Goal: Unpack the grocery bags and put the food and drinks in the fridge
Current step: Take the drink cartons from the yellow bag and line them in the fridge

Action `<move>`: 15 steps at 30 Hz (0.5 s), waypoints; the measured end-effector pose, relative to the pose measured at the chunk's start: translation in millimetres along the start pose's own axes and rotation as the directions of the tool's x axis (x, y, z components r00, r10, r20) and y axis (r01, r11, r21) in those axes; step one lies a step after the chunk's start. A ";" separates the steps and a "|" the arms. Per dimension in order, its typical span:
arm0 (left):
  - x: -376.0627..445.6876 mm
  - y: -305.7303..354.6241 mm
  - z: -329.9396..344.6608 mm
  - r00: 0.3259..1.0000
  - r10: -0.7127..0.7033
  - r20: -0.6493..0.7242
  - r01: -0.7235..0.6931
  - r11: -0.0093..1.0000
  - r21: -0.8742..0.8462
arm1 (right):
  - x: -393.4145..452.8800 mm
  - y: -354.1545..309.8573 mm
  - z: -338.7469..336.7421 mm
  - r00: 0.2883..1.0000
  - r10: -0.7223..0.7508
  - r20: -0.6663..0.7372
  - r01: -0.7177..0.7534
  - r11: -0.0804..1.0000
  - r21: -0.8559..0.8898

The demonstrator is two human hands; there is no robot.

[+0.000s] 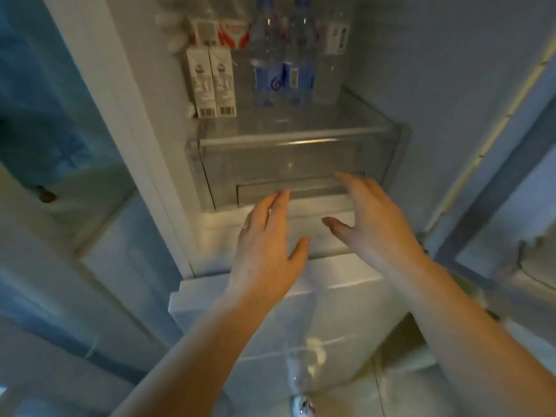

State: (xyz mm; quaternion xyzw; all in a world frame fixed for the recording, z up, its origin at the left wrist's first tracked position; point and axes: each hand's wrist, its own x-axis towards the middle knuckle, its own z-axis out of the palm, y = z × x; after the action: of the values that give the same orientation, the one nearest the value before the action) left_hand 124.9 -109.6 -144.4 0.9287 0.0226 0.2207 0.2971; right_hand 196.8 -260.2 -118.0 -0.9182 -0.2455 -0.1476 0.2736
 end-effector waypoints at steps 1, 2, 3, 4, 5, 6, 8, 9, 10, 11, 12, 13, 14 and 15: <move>-12.7 1.9 4.0 0.999 0.030 0.029 -0.030 1.000 0.002 | -21.7 2.3 0.3 1.000 0.028 0.003 -0.028 0.999 -0.021; -27.8 4.4 9.9 0.997 0.052 0.065 -0.052 0.999 -0.002 | -46.0 5.3 -0.3 0.998 0.054 0.011 -0.054 0.998 -0.036; -42.2 7.2 16.7 0.992 0.065 0.105 -0.065 0.998 -0.001 | -69.7 8.5 -1.8 0.996 0.089 0.019 -0.088 0.995 -0.052; -53.9 10.0 23.2 0.987 0.085 0.136 -0.085 0.996 -0.002 | -89.8 12.3 -3.6 0.992 0.127 0.025 -0.125 0.990 -0.068; -68.5 14.6 32.2 0.978 0.112 0.177 -0.112 0.994 -0.012 | -114.9 17.3 -6.4 0.983 0.181 0.032 -0.178 0.980 -0.089; -81.2 19.8 41.0 0.966 0.138 0.220 -0.136 0.990 -0.025 | -137.7 22.4 -9.1 0.973 0.228 0.034 -0.224 0.969 -0.106; -106.3 32.0 61.8 0.929 0.181 0.324 -0.175 0.983 -0.048 | -184.3 33.4 -15.8 0.951 0.306 0.029 -0.300 0.945 -0.131; -116.1 36.8 71.4 0.911 0.201 0.360 -0.196 0.979 -0.050 | -202.1 37.9 -18.4 0.942 0.334 0.031 -0.326 0.935 -0.139; -127.9 45.8 82.8 0.886 0.232 0.402 -0.230 0.972 -0.055 | -223.3 43.7 -22.5 0.927 0.374 0.030 -0.366 0.919 -0.149; -137.9 54.4 94.0 0.859 0.267 0.436 -0.269 0.961 -0.059 | -240.7 48.9 -26.8 0.910 0.414 0.025 -0.406 0.901 -0.156; -147.8 65.7 105.8 0.828 0.303 0.473 -0.308 0.949 -0.069 | -258.8 55.2 -32.9 0.892 0.452 0.012 -0.444 0.881 -0.162; -157.2 77.4 116.4 0.796 0.329 0.507 -0.336 0.938 -0.081 | -276.5 61.3 -39.5 0.874 0.485 -0.005 -0.479 0.861 -0.173; -164.8 86.9 125.4 0.770 0.344 0.537 -0.353 0.931 -0.091 | -291.9 67.1 -44.5 0.861 0.508 -0.020 -0.502 0.844 -0.189; -173.8 100.2 136.9 0.738 0.366 0.567 -0.376 0.921 -0.106 | -311.6 74.6 -53.0 0.840 0.542 -0.036 -0.537 0.817 -0.210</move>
State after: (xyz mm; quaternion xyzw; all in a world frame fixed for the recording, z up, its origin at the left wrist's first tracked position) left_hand 17.2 -296.3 -256.4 0.9392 -0.2520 -0.0163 0.2325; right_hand -31.2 -460.5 -233.7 -0.9756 0.0381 -0.0779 0.2017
